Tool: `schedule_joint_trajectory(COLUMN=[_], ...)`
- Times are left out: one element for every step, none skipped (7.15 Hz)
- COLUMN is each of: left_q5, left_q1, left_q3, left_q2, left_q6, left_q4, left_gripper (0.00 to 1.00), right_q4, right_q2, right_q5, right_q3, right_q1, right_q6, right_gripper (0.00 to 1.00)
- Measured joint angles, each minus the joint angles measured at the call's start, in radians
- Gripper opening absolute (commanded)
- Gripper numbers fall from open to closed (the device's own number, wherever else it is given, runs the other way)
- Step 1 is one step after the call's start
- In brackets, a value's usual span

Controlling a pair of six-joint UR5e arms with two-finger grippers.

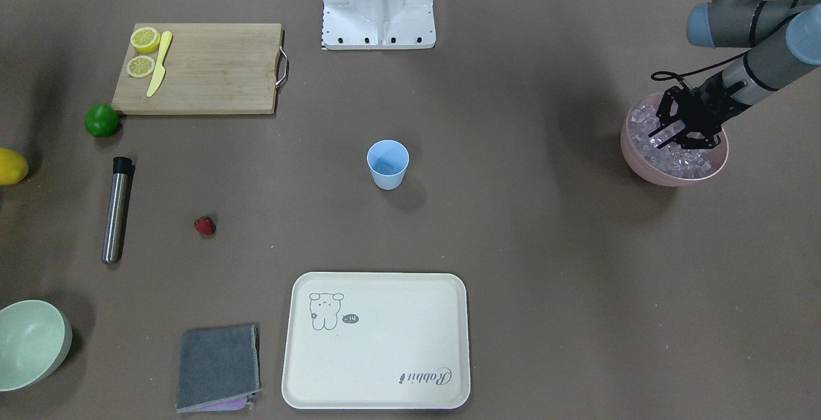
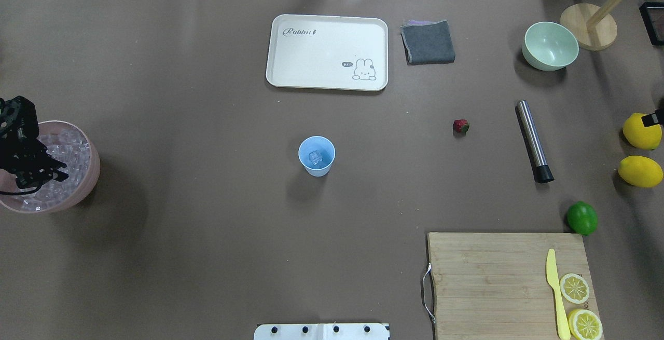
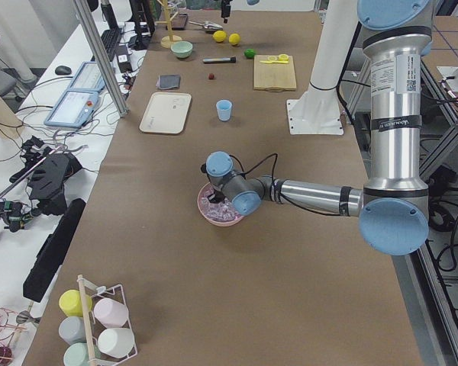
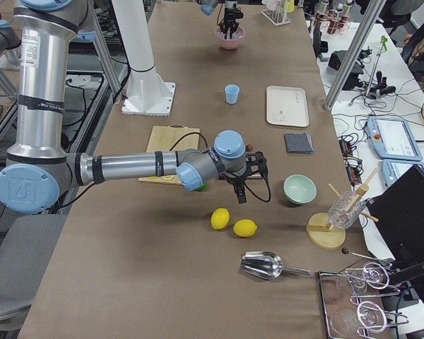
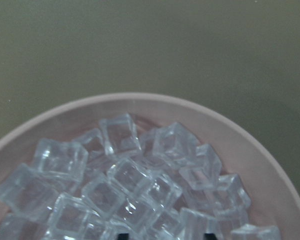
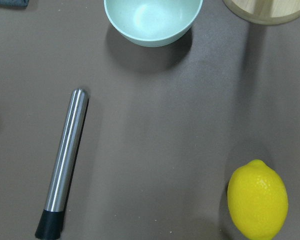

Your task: Mash ice and strawberries in cup

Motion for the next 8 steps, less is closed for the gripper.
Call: schedule_joint_trajectory(left_q5=[-0.003, -0.012, -0.040, -0.086, -0.127, -0.149, -0.158, -0.160], left_q1=[-0.015, -0.038, -0.071, -0.114, -0.150, -0.169, -0.176, -0.175], left_q3=[-0.001, -0.001, -0.001, -0.002, -0.001, 0.001, 0.003, 0.009], left_q2=[-0.005, -0.012, -0.023, -0.041, -0.076, -0.142, -0.228, -0.322], left_q6=[0.000, 0.000, 0.001, -0.002, -0.009, -0.033, -0.075, -0.132], left_q4=[0.005, 0.013, 0.021, 0.028, 0.044, 0.083, 0.131, 0.171], left_gripper=[0.00, 0.00, 0.00, 0.00, 0.00, 0.00, 0.00, 0.00], right_q4=[0.000, 0.000, -0.001, -0.001, -0.001, -0.001, -0.001, -0.002], right_q2=[0.000, 0.000, 0.001, 0.001, 0.001, 0.001, 0.000, -0.001], right_q5=[0.000, -0.001, -0.001, 0.000, 0.000, 0.000, 0.001, 0.000], right_q3=[-0.001, -0.003, -0.004, -0.004, -0.006, -0.007, -0.006, -0.005], right_q1=[0.000, 0.000, 0.000, 0.000, 0.000, 0.000, 0.000, 0.000], right_q6=[0.000, 0.000, 0.003, 0.006, 0.008, 0.010, 0.014, 0.021], right_gripper=[1.00, 1.00, 1.00, 1.00, 1.00, 1.00, 1.00, 1.00])
